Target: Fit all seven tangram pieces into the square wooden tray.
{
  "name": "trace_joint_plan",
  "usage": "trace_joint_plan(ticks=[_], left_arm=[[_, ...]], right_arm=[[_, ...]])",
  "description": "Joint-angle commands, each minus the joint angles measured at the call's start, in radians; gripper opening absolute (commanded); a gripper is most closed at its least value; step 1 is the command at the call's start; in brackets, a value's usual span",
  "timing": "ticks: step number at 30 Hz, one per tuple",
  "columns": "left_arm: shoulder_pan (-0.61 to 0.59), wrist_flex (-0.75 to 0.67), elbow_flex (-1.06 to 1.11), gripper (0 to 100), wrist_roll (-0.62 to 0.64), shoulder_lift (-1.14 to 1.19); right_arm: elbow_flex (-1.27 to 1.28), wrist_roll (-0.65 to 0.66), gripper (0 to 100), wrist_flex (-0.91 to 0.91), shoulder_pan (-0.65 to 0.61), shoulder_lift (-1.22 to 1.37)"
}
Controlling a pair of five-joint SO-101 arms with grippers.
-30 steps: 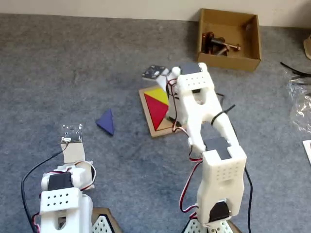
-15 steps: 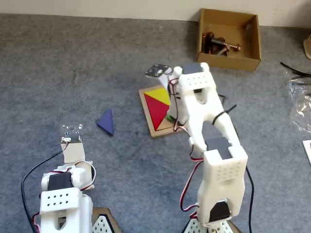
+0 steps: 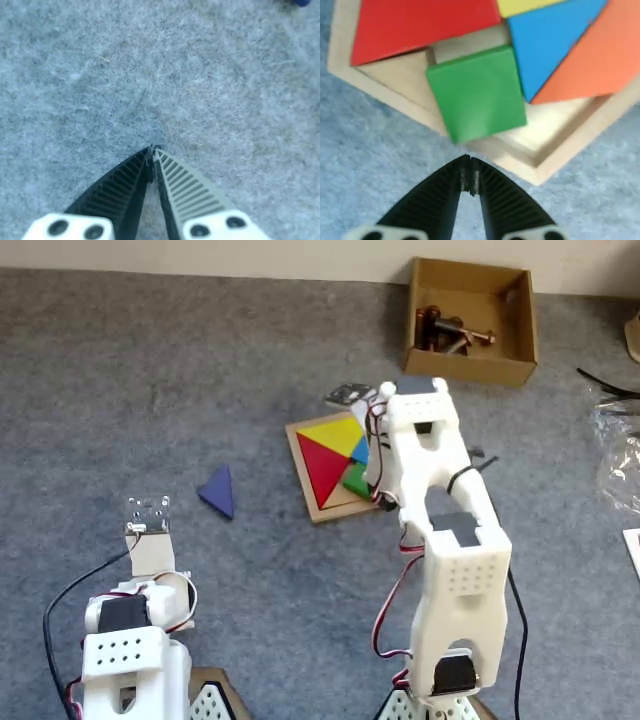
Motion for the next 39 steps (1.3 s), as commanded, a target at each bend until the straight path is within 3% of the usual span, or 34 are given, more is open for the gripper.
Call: trace_joint_plan(ticks=[1, 39], left_arm=[[-0.022, 0.011, -0.001, 0, 0.009, -0.004], [-0.022, 0.011, -0.001, 0, 0.009, -0.004]], right_arm=[[-0.062, -0.009, 0.5, -0.045, 0.008, -0.015], [-0.173, -0.011, 0.5, -0.054, -0.059, 0.005]])
